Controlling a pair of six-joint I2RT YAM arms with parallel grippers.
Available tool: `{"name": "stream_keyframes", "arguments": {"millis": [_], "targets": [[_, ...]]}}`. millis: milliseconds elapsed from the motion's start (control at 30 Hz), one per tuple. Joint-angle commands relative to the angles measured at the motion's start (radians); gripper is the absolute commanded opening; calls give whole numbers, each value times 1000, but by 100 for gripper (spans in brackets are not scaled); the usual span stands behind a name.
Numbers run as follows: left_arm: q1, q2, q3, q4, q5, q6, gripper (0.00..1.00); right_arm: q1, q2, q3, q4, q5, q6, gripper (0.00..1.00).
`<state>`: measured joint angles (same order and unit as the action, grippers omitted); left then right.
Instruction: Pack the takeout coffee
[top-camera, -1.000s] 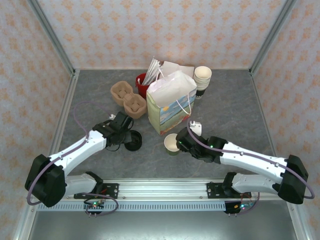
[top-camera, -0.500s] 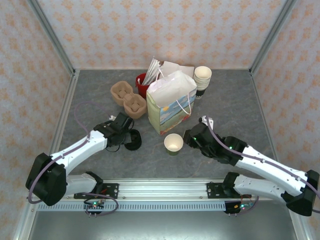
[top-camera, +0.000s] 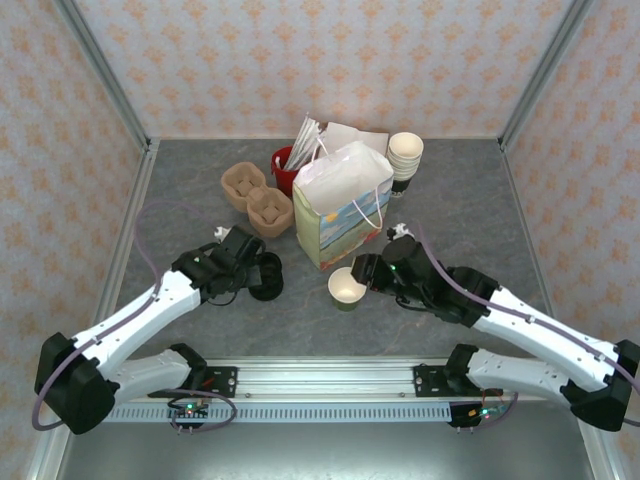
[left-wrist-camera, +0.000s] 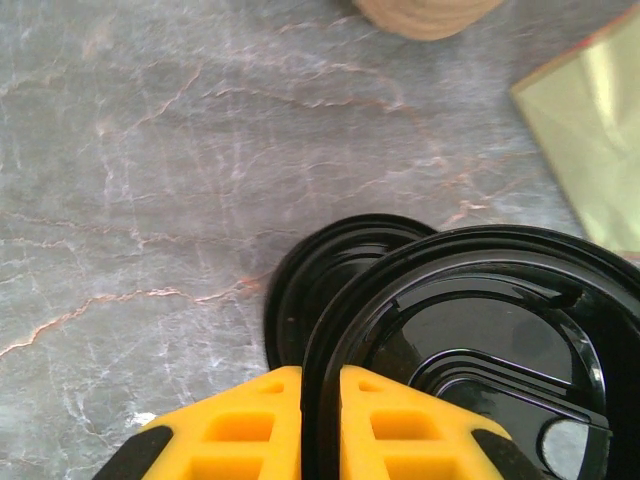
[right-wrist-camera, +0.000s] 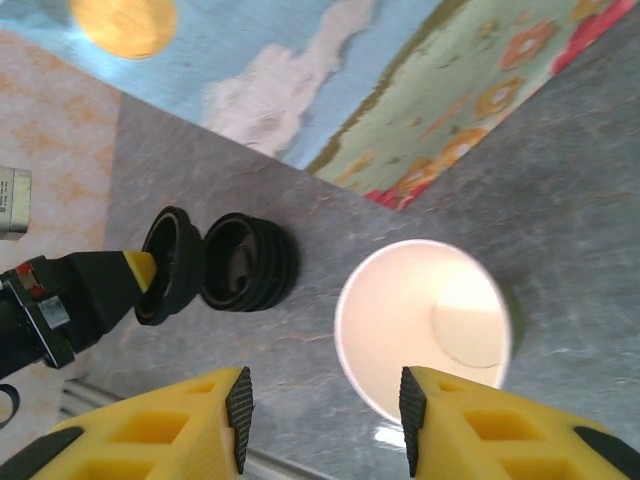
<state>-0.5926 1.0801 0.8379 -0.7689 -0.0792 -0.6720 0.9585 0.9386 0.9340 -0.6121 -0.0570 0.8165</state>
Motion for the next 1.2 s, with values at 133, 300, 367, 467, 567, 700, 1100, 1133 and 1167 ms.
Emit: {"name": "stream_keyframes", "arguments": {"millis": [133, 300, 367, 467, 567, 700, 1100, 1133, 1167], "targets": [[-177, -34, 122, -149, -136, -86, 14, 49, 95, 101, 59, -103, 46, 45], [-290, -6, 172, -159, -175, -140, 14, 83, 150, 123, 93, -131, 75, 45], [-323, 11, 189, -152, -189, -159, 14, 85, 165, 126, 93, -138, 90, 45], [-356, 28, 187, -93, -186, -192, 14, 85, 179, 129, 80, -135, 104, 42], [-379, 51, 189, -55, -190, -222, 13, 85, 186, 126, 90, -143, 119, 40], [-408, 93, 213, -38, -199, -235, 13, 85, 189, 117, 106, -151, 134, 40], [-446, 134, 260, -9, -169, -249, 13, 85, 169, 87, 45, -58, 164, 42], [-446, 135, 265, -16, -172, -250, 13, 85, 162, 80, 47, -51, 165, 42], [-448, 133, 265, -17, -175, -251, 14, 85, 154, 75, 53, -49, 167, 42]]}}
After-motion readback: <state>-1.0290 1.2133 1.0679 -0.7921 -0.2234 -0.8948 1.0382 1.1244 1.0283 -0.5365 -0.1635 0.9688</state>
